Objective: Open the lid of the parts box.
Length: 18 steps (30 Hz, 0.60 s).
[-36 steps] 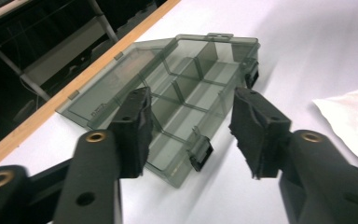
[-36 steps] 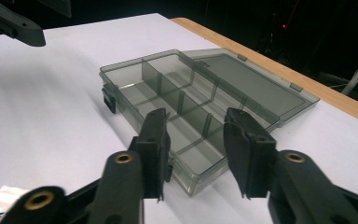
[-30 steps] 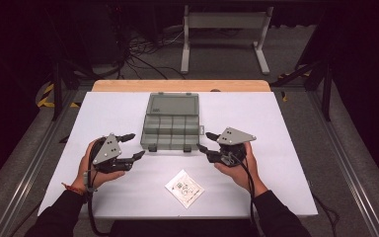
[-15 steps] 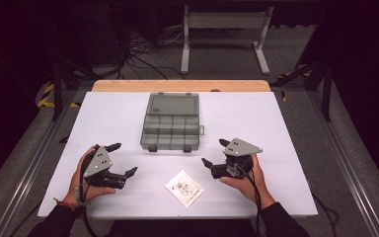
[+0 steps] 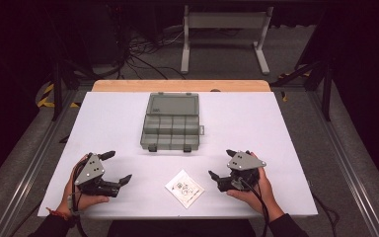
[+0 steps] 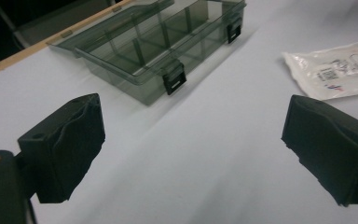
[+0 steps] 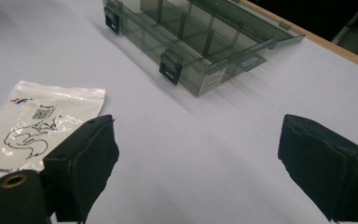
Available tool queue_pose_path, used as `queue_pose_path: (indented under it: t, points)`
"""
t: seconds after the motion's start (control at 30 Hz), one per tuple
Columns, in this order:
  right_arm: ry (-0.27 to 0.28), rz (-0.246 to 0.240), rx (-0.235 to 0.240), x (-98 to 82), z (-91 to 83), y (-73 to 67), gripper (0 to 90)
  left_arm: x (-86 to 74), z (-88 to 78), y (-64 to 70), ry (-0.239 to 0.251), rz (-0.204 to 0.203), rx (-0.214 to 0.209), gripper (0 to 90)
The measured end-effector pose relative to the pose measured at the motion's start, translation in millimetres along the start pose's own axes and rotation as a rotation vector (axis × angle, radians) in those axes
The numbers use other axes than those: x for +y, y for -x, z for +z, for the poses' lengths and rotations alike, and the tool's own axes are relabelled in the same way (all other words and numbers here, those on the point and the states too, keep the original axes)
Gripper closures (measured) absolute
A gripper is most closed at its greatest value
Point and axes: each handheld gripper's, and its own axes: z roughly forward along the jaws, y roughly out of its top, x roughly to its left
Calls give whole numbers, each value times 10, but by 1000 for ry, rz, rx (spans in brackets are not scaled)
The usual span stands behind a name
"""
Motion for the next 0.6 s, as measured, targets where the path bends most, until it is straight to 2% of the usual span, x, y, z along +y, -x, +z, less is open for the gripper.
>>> queue_pose_path:
  t: [0.27, 0.5, 0.6]
  points:
    - [-19, 20, 23, -73, -7, -37, 118, -119, -71, 54, -29, -15, 4, 54]
    - [-59, -3, 33, -122, 5, -94, 115, -138, -55, 95, -32, -8, -2, 51]
    - [-58, 12, 50, -138, -15, -123, 111, -131, -37, 108, -37, -1, -17, 47]
